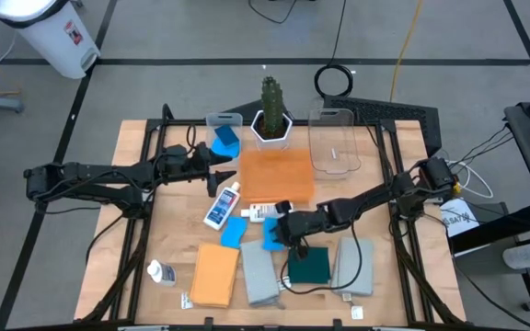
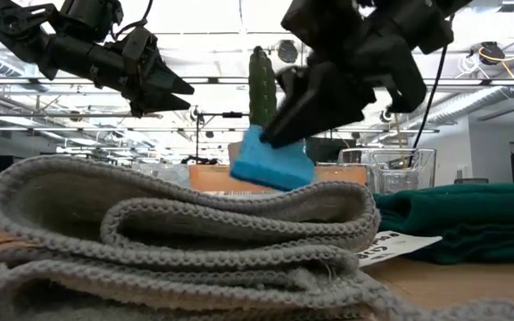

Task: Pick & Place Kitchen Items
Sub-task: Put the blue sponge into the white bin

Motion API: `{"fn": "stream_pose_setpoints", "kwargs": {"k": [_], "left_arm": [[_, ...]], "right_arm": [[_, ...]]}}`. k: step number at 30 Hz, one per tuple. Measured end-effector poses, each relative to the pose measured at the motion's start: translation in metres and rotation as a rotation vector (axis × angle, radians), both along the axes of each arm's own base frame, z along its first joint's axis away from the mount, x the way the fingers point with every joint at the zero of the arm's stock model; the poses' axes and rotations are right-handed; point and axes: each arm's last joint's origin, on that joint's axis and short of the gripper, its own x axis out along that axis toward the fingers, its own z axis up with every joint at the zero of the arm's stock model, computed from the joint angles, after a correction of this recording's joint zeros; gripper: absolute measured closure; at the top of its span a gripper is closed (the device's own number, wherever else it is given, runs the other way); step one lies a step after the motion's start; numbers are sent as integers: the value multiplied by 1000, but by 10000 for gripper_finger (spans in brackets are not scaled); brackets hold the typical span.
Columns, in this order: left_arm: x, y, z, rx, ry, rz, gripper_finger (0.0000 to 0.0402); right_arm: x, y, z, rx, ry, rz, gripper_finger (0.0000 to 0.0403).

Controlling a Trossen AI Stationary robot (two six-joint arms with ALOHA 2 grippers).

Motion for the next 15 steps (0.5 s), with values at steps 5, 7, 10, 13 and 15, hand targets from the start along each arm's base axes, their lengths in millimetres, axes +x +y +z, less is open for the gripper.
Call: {"fn": "stream_pose_setpoints", "kwargs": {"k": [5,7,10,13,15], "left_arm": [[0,0,0,0,0,0,144],[0,0,0,0,0,0,144],[0,0,0,1,0,0,144],[0,0,0,1,0,0,144],[0,0,0,1,0,0,144]], "right_arm": [[0,4,-6,-44,10,31,150],[-1,7,-8,-79,17,32,117],[-4,12,-9,-173,27,50,93],[-7,18,-9,-267,13,65,90],[-8,23,-9,-314,3,73,96]]}}
